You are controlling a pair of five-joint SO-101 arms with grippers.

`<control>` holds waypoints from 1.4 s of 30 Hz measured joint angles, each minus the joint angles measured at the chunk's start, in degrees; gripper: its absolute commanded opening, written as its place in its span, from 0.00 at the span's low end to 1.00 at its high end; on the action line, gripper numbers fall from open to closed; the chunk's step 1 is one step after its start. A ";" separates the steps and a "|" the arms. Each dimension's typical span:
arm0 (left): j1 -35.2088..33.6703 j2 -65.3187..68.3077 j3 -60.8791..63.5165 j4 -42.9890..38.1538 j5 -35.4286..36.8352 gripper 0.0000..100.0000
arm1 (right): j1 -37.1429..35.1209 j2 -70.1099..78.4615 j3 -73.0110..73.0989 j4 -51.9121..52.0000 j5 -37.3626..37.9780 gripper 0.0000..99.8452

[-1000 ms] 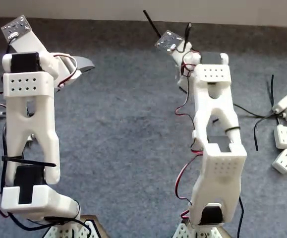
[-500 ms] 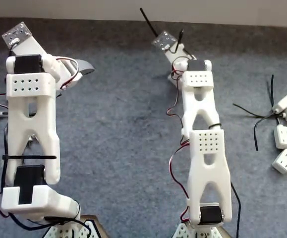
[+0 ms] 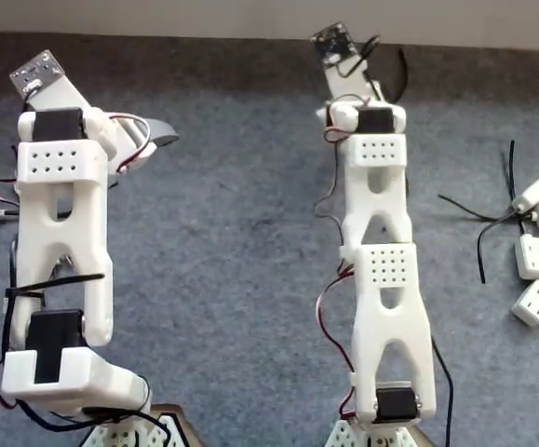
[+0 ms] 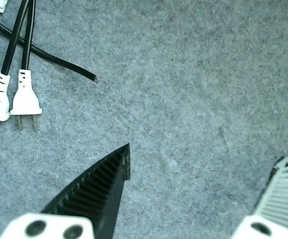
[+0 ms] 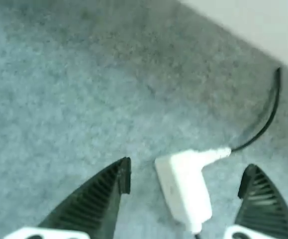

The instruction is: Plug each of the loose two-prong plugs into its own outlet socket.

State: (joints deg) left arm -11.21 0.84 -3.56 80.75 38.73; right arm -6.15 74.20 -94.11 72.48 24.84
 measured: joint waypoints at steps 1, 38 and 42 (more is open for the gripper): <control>0.00 0.00 1.05 -1.32 0.09 0.41 | 0.18 -0.70 0.00 1.41 -0.26 0.33; 5.19 0.00 22.07 -21.01 6.95 0.41 | 39.03 -9.67 19.78 -0.70 -21.80 0.33; 5.19 0.00 22.07 -21.01 6.95 0.41 | 39.30 -6.24 19.78 -3.16 -21.89 0.23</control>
State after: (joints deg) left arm -6.02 0.84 18.51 59.74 45.67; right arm 33.14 67.96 -74.33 69.32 2.95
